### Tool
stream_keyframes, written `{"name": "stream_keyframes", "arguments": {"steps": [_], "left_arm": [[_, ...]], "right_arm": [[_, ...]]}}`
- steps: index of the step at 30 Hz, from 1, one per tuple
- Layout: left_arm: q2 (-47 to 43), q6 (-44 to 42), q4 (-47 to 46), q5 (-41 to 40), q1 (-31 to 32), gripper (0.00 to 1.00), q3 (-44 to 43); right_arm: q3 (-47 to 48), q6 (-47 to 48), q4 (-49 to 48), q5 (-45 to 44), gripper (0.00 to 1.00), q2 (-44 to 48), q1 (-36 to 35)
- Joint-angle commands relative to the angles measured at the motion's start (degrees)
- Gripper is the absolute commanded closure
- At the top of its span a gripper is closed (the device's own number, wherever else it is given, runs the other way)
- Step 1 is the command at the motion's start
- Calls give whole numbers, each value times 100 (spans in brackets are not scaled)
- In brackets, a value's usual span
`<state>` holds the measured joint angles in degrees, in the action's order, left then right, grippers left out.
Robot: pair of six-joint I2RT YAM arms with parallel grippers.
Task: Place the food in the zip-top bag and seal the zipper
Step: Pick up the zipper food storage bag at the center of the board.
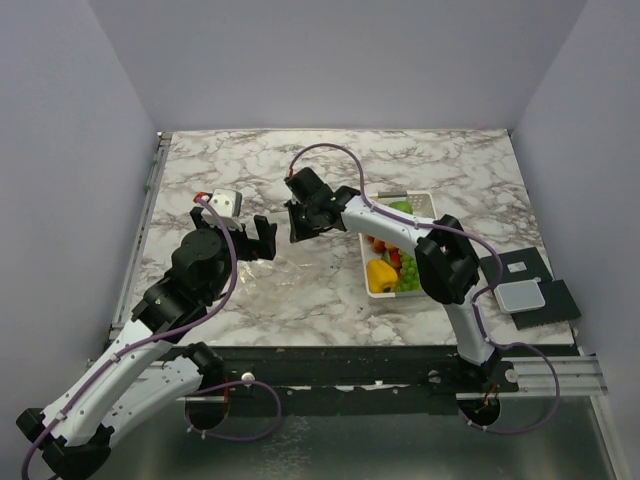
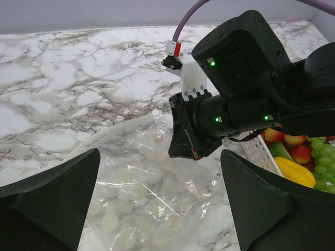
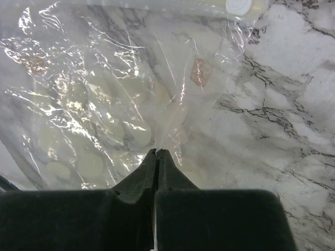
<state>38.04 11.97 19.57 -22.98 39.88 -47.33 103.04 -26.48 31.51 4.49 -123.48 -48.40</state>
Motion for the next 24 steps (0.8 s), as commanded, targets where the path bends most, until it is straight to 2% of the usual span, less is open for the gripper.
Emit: {"name": "stream_keyframes", "arguments": {"steps": [1, 24], "left_arm": [[-25, -2, 64, -99, 29, 1, 31], [-14, 38, 103, -476, 29, 1, 49]], "right_arm": [[-193, 28, -204, 70, 99, 108, -3], [-1510, 221, -1115, 299, 99, 1641, -3]]}}
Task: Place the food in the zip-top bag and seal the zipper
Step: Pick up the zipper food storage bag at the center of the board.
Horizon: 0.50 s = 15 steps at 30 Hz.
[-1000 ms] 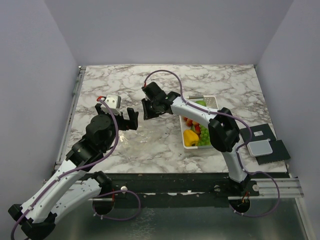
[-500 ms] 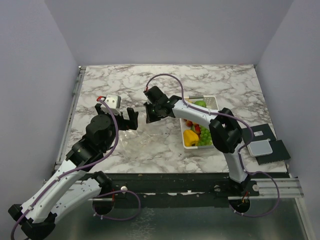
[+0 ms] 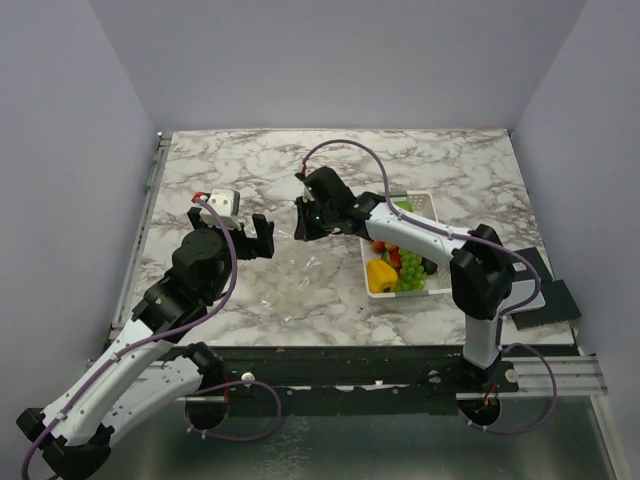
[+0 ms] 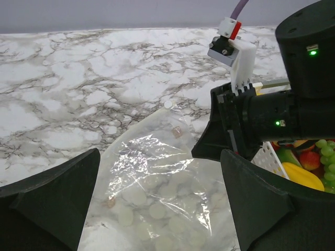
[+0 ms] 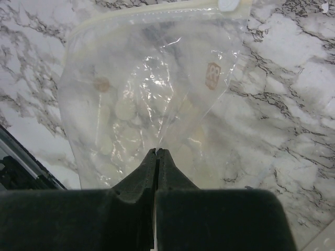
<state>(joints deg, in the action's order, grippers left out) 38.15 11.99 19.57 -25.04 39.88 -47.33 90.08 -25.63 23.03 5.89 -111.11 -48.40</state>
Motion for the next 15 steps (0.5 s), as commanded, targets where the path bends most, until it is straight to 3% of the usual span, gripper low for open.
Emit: {"name": "stream_keyframes", "arguments": {"steps": [1, 15], "left_arm": [[-39, 45, 95, -285, 29, 1, 53], [7, 173, 94, -283, 31, 1, 41]], "right_arm": [[-297, 163, -306, 144, 99, 501, -3], [-1165, 588, -222, -129, 99, 1919, -3]]}}
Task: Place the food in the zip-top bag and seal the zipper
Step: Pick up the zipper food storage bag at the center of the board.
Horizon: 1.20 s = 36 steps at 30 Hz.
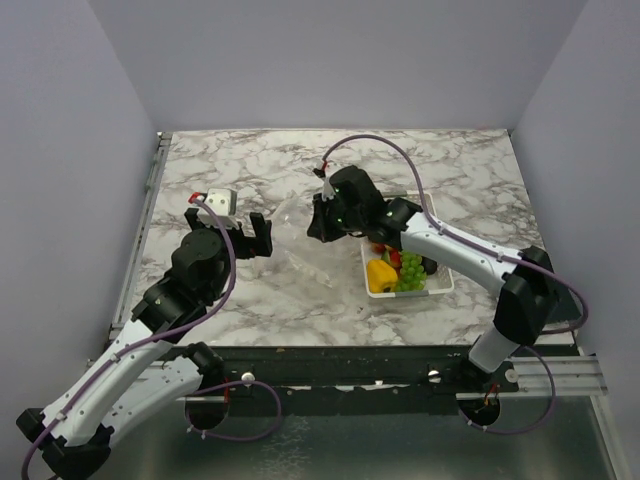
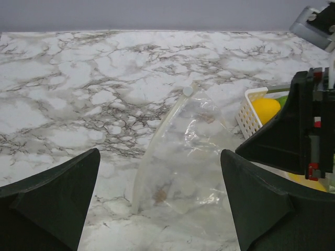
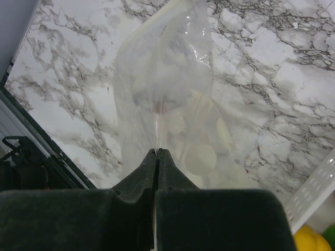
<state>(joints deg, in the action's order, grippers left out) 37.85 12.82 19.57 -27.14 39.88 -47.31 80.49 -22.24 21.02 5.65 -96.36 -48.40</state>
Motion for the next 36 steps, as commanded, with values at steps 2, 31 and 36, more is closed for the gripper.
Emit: {"name": "stream_keyframes", "arguments": {"steps": [2, 31, 36], "left_arm": [[90, 113, 99, -4, 24, 1, 22], [206, 274, -83, 1205, -47, 2, -49], [198, 354, -158, 1832, -55, 2, -61]], "right_arm": [[-322, 324, -7, -143, 99, 670, -3], [-825, 1765, 1501, -471, 99, 3536, -3], [-899, 2104, 1772, 23, 99, 3997, -3]]}}
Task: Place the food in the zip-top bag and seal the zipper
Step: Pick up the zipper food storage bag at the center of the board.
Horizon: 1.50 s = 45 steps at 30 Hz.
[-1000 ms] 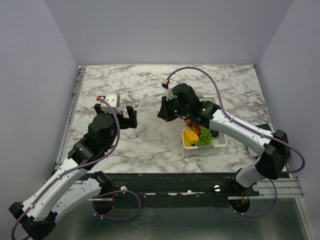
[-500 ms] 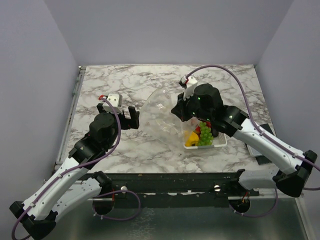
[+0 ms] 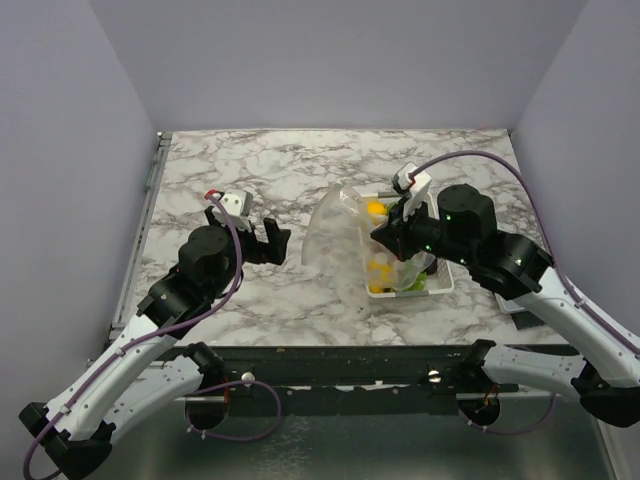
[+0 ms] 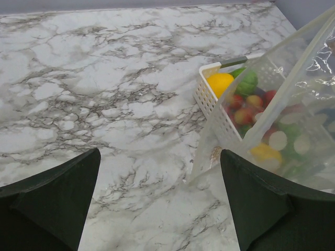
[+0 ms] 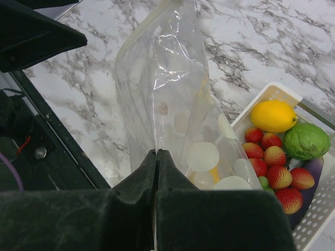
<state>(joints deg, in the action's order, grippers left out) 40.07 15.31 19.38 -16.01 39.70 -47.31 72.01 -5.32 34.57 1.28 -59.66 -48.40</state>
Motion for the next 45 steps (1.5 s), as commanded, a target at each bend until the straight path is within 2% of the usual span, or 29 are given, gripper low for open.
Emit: {"name": "stream_keyframes", "arguments": {"steps": [1, 12, 20, 25, 38, 45], "left_arm": [[-40, 124, -155, 881, -33, 2, -59], [-137, 198, -269, 2709, -37, 4, -35], [-229, 177, -353, 4024, -36, 6, 29], [-177, 212, -384, 4352, -28, 8, 183], [-136, 145, -486, 5147, -30, 47, 292], [-55, 140, -479, 5405, -35, 62, 327]], "right_arm": [[-55, 463, 479, 530, 99, 423, -3], [-1, 1130, 1046, 1566, 99, 1135, -3], [-160, 1314, 963, 2289, 99, 1498, -3], [-105, 1350, 926, 2672, 99, 1448, -3], [-46, 1310, 758, 2656, 99, 1307, -3], [-76, 1210, 548, 2555, 99, 1308, -3]]}}
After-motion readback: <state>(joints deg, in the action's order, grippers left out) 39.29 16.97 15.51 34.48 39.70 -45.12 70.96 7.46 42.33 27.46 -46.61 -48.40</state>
